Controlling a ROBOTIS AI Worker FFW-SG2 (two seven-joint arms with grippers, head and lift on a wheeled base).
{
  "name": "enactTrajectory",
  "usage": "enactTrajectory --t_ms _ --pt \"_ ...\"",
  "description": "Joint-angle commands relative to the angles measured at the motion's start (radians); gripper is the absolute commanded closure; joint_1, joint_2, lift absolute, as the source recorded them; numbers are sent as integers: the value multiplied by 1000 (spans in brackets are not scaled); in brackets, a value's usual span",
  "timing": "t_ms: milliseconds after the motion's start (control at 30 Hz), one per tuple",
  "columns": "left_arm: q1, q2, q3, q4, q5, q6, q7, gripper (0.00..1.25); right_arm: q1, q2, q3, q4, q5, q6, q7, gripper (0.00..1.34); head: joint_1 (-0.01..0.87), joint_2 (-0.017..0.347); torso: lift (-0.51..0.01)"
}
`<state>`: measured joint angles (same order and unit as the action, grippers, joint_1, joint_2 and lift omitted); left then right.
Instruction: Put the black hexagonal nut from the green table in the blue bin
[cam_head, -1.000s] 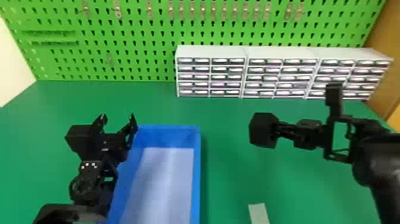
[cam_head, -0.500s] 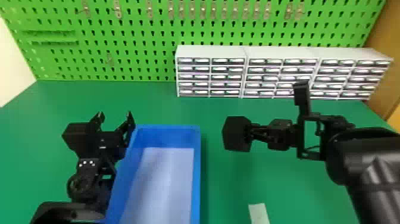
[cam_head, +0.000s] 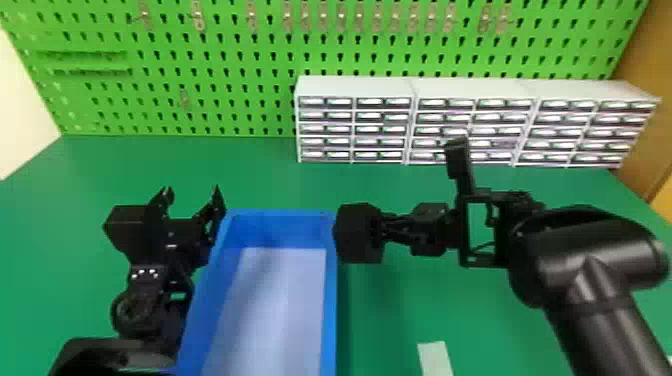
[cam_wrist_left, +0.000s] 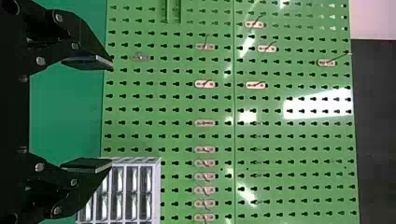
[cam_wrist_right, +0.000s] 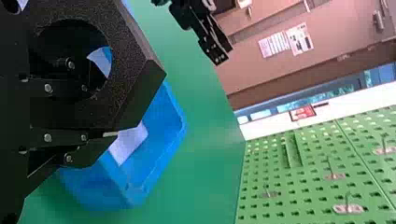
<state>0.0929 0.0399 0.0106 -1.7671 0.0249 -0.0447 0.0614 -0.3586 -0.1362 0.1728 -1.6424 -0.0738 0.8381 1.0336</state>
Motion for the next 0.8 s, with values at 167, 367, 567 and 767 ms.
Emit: enactTrajectory --t_ms 167,367,567,767 --pt "-1 0 2 0 -3 0 0 501 -36 4 93 52 -46 -7 -20 1177 657 57 -95" --pt "-4 0 3 0 -3 0 0 501 -56 -2 172 76 -104 -13 -46 1177 657 57 -95" --pt "-4 0 6 0 -5 0 0 501 -71 -8 247 98 -162 -20 -69 1177 657 57 -95" --pt "-6 0 8 0 -8 -1 0 501 -86 -13 312 118 -210 -31 -89 1177 657 57 -95"
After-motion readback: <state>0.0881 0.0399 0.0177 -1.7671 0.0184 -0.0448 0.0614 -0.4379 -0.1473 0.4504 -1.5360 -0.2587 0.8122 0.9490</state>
